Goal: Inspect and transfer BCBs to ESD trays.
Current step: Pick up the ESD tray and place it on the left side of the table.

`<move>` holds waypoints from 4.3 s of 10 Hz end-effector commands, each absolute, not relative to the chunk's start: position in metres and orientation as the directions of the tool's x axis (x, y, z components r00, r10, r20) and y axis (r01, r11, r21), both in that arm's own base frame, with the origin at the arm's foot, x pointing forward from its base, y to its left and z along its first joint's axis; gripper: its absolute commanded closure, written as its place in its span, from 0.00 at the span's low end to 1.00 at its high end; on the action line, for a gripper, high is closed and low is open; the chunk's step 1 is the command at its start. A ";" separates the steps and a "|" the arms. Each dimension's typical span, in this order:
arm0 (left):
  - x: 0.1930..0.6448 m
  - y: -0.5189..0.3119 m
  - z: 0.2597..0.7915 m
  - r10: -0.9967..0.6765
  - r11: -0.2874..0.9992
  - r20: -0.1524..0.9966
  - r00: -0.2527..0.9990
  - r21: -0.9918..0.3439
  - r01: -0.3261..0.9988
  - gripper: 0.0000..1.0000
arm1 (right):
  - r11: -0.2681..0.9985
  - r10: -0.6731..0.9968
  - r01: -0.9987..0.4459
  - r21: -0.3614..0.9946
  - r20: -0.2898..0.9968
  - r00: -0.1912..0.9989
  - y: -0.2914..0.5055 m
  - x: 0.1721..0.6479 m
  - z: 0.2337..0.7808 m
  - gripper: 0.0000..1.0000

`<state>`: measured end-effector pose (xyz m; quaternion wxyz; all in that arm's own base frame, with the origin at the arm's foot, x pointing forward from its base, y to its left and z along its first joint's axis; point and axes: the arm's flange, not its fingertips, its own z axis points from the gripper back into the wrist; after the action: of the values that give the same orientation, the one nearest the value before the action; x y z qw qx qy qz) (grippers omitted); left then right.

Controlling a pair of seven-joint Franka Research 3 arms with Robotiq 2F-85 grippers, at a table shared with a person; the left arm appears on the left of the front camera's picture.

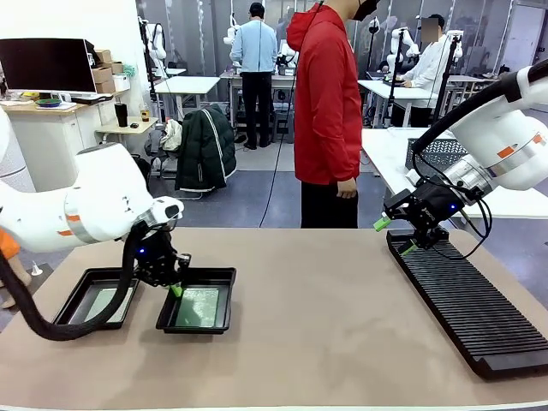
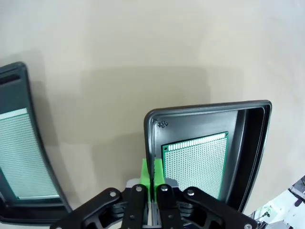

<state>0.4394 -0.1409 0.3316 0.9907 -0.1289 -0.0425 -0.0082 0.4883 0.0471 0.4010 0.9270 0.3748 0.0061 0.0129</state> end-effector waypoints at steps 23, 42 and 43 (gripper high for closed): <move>0.495 -0.089 0.305 0.012 0.969 0.079 0.997 -0.246 0.007 0.97 | 0.730 0.016 -0.005 0.683 -0.011 1.000 0.048 0.487 0.402 0.00; 0.447 -0.103 0.474 -0.047 0.999 -0.006 0.999 0.002 0.047 0.00 | 0.730 0.016 -0.005 0.683 -0.011 1.000 0.048 0.487 0.402 0.00; 0.444 -0.104 0.480 -0.052 0.999 -0.001 0.999 -0.002 0.052 0.00 | 0.730 0.016 -0.005 0.683 -0.011 1.000 0.048 0.487 0.402 0.00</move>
<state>0.4473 -0.1053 0.4752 0.9995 -0.0110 -0.0017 -0.0289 0.4882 0.0471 0.4010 0.9270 0.3748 0.0060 0.0129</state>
